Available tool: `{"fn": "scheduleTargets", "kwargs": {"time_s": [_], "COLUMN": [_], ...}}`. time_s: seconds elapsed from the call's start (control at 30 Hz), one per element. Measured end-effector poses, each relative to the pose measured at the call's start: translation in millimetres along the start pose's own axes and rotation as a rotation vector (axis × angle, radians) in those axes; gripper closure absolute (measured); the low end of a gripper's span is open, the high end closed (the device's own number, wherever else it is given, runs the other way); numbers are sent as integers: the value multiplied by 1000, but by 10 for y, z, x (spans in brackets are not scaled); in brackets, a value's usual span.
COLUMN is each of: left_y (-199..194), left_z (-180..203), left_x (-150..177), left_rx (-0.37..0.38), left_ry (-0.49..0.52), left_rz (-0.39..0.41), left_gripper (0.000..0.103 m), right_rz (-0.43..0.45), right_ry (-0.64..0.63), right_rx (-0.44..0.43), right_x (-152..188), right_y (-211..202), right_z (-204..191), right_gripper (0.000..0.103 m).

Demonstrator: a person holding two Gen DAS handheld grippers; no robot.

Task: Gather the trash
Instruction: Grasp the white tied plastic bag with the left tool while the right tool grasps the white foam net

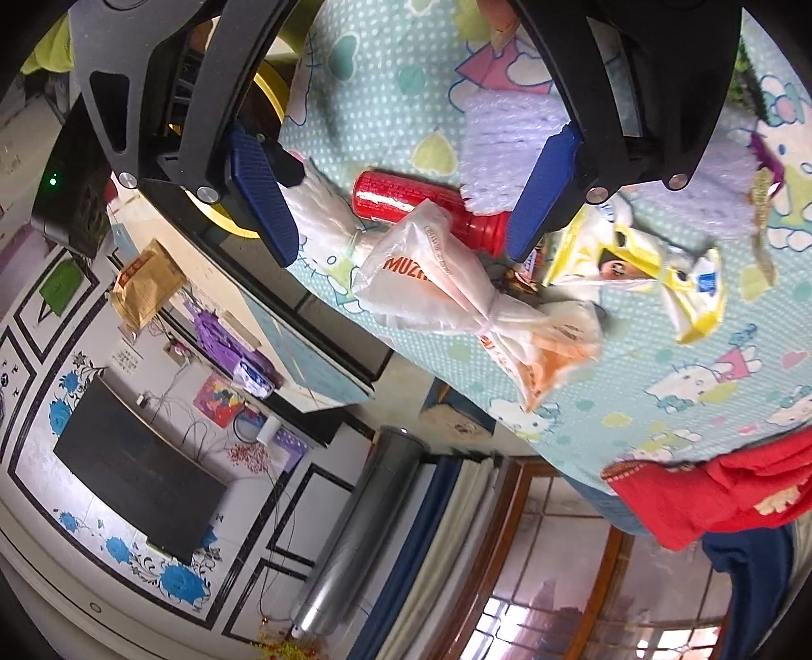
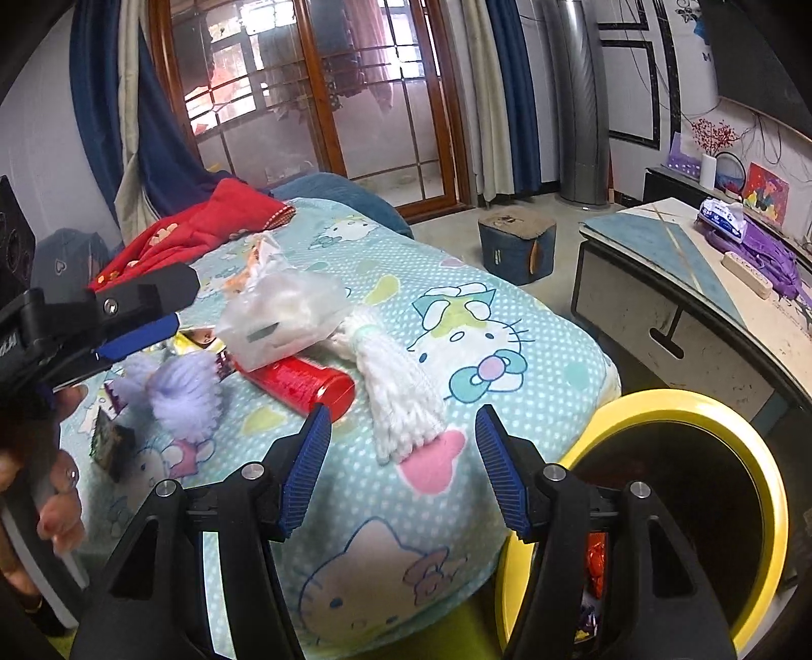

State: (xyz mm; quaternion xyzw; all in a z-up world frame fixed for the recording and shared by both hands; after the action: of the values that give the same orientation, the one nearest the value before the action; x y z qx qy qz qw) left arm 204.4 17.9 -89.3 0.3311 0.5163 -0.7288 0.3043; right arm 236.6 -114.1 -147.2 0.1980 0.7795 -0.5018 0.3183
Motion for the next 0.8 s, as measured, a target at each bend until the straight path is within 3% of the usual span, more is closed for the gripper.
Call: {"fn": "scheduleTargets", "kwargs": {"time_s": [0.23, 0.37, 0.5, 0.57, 0.8], "left_y": [212, 314, 396, 415, 383], "left_z": [52, 34, -6, -23, -18], "left_x": [25, 58, 97, 115, 115], "left_rx": [3, -8, -27, -32, -21], "left_ry": [9, 2, 0, -3, 0], "left_rz": [-52, -78, -107, -114, -91], "left_gripper": [36, 45, 60, 74, 85], "right_rz": [-11, -35, -35, -36, -32], "right_ry": [16, 30, 31, 35, 29], "right_rx": [-24, -34, -33, -37, -33], "right_x": [-53, -5, 25, 38, 63], "right_y": [134, 183, 184, 175, 155], "right_z": [-44, -30, -18, -17, -23], "right_gripper": [61, 81, 83, 84, 85]}}
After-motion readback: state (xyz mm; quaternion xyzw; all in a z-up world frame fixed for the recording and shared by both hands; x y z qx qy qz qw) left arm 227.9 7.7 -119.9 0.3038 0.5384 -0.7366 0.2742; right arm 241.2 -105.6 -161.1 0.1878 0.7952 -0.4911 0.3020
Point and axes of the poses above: each gripper's, at about its wrist camera, not at the fingertips, and y roughly the way its jaws point, z to its right, x to its underside, the point moved 8 cm from there along y, roughly the way its jaws point, and after that the axes turned 11 degrees about y, right-handed, at the moved point
